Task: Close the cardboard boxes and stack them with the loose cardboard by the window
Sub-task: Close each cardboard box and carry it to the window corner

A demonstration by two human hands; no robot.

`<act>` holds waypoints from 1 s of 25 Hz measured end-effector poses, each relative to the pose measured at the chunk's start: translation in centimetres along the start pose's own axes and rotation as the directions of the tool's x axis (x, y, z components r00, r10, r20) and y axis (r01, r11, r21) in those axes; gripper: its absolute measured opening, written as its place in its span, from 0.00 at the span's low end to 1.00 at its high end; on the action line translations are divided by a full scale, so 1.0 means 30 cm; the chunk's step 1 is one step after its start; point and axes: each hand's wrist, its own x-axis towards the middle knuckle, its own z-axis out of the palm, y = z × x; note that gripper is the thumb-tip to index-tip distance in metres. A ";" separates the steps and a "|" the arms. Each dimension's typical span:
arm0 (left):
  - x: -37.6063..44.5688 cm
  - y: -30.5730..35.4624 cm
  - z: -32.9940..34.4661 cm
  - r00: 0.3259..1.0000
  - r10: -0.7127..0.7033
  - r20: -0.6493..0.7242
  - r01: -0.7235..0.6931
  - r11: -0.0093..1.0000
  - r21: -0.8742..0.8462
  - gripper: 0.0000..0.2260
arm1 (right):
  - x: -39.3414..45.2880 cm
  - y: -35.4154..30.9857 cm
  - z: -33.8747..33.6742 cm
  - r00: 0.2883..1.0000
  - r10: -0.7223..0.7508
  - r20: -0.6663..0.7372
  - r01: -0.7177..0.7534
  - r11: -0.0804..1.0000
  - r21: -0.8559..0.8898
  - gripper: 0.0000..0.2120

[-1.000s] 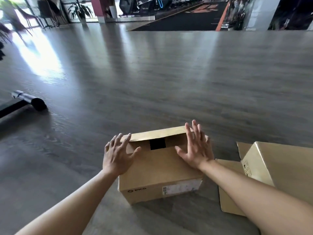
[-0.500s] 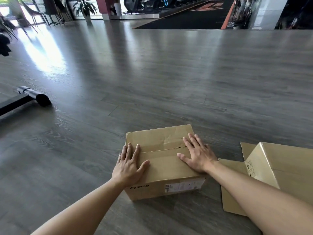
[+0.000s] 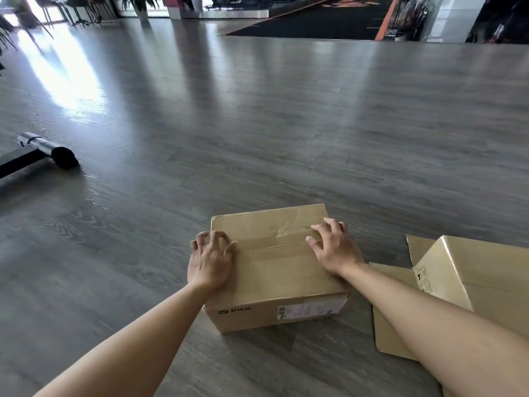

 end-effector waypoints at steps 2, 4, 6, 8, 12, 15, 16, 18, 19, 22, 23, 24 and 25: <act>0.007 -0.010 0.000 0.995 -0.098 0.027 0.099 0.994 -0.055 0.29 | 0.008 -0.003 0.010 0.995 0.097 -0.033 -0.095 0.993 0.065 0.31; 0.011 -0.017 0.002 0.978 -0.202 0.059 0.208 0.971 -0.117 0.42 | 0.011 0.008 0.025 0.978 0.206 -0.018 -0.201 0.966 0.165 0.42; 0.023 -0.024 0.014 0.941 -0.314 0.126 0.332 0.929 -0.161 0.49 | 0.019 0.024 0.038 0.950 0.305 0.064 -0.310 0.904 0.296 0.49; 0.032 -0.028 0.017 0.899 -0.380 0.217 0.422 0.884 -0.202 0.44 | 0.035 0.039 0.042 0.898 0.395 0.194 -0.441 0.799 0.409 0.52; 0.043 -0.043 0.012 0.867 -0.361 0.344 0.473 0.814 -0.338 0.30 | 0.045 0.065 0.031 0.811 0.459 0.364 -0.583 0.686 0.435 0.51; 0.031 -0.044 0.009 0.835 -0.387 0.392 0.538 0.726 -0.428 0.30 | 0.035 0.061 0.019 0.778 0.479 0.407 -0.624 0.663 0.413 0.53; 0.024 -0.039 0.005 0.819 -0.399 0.412 0.565 0.687 -0.458 0.30 | 0.029 0.055 0.015 0.776 0.488 0.400 -0.628 0.660 0.413 0.53; 0.013 -0.033 -0.005 0.795 -0.417 0.441 0.603 0.625 -0.496 0.33 | 0.023 0.048 0.009 0.776 0.490 0.398 -0.630 0.643 0.436 0.53; 0.008 -0.035 -0.007 0.785 -0.425 0.452 0.617 0.608 -0.500 0.34 | 0.019 0.049 0.009 0.777 0.481 0.406 -0.628 0.635 0.450 0.53; -0.027 -0.034 -0.002 0.770 -0.394 0.502 0.630 0.595 -0.500 0.36 | -0.006 0.067 -0.002 0.777 0.450 0.440 -0.627 0.615 0.479 0.53; -0.039 -0.027 0.006 0.775 -0.376 0.509 0.623 0.589 -0.514 0.35 | -0.015 0.077 -0.011 0.776 0.451 0.442 -0.629 0.604 0.489 0.52; -0.050 -0.014 0.011 0.783 -0.362 0.506 0.614 0.584 -0.531 0.34 | -0.023 0.087 -0.024 0.779 0.453 0.433 -0.626 0.593 0.507 0.51; -0.054 0.004 0.010 0.796 -0.347 0.496 0.598 0.582 -0.552 0.32 | -0.029 0.094 -0.041 0.788 0.455 0.415 -0.616 0.585 0.528 0.49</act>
